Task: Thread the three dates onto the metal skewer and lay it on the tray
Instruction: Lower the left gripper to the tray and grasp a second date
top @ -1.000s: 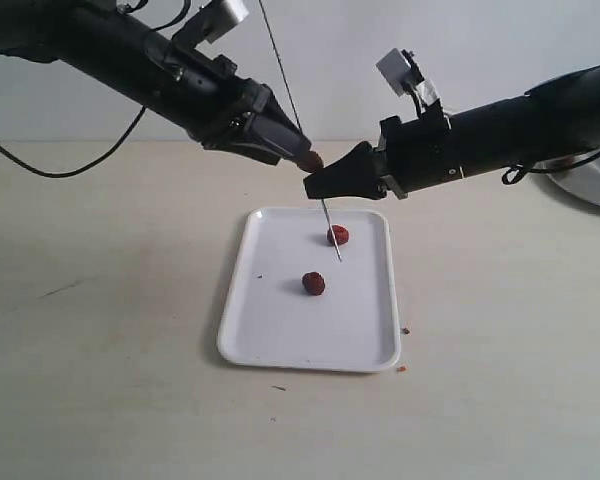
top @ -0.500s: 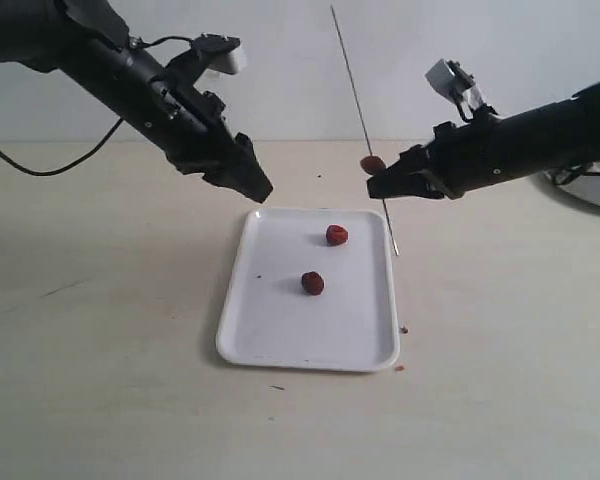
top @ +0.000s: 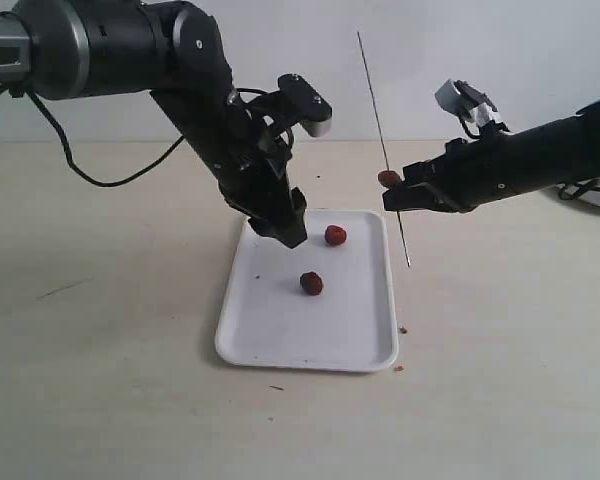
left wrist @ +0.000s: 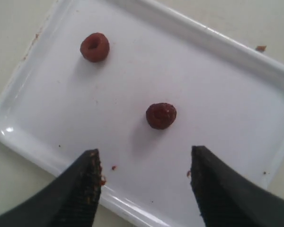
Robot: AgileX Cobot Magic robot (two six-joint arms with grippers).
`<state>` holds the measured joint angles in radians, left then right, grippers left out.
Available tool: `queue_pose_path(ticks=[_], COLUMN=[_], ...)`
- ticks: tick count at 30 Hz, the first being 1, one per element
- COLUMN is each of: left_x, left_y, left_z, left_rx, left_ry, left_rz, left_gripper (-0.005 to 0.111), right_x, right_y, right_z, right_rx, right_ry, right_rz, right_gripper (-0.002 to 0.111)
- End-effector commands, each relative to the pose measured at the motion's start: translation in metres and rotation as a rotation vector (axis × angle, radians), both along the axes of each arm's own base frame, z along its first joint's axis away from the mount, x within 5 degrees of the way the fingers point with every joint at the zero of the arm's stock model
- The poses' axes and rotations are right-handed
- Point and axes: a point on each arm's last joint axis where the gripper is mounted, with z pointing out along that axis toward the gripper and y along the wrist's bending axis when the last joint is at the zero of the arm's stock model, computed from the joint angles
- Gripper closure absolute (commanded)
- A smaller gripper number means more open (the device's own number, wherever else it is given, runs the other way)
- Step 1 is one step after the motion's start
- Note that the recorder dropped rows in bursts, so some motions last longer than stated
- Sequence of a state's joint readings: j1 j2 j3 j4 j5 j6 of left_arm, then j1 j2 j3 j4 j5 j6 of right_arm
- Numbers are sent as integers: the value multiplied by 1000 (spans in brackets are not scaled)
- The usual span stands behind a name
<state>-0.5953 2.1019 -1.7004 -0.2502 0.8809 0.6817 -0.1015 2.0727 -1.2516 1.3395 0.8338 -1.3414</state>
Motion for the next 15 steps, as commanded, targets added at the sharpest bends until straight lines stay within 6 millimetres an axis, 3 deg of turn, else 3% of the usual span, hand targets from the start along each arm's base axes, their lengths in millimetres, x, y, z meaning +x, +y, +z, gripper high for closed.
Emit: queue_pose_path(ticks=[1,4,7,15], left_x=[2,7,10,21], left_y=[-6,-9,-12,-43], left_z=[-20,-34,-44,-66], left_rx=[14,-6,4,50], left_ry=[32,56,62,79], left_rz=[68,171,165,100], left_gripper=[50,48,41,41], right_x=[-1,-1,-1,0], right_y=[0,0,-1,-1], right_z=[5,5,5,6], right_rx=[12,10,7,5], right_ry=[-8,-8,-13,-25], right_rz=[5,3,-2,2], right_gripper=[108,108,108,108])
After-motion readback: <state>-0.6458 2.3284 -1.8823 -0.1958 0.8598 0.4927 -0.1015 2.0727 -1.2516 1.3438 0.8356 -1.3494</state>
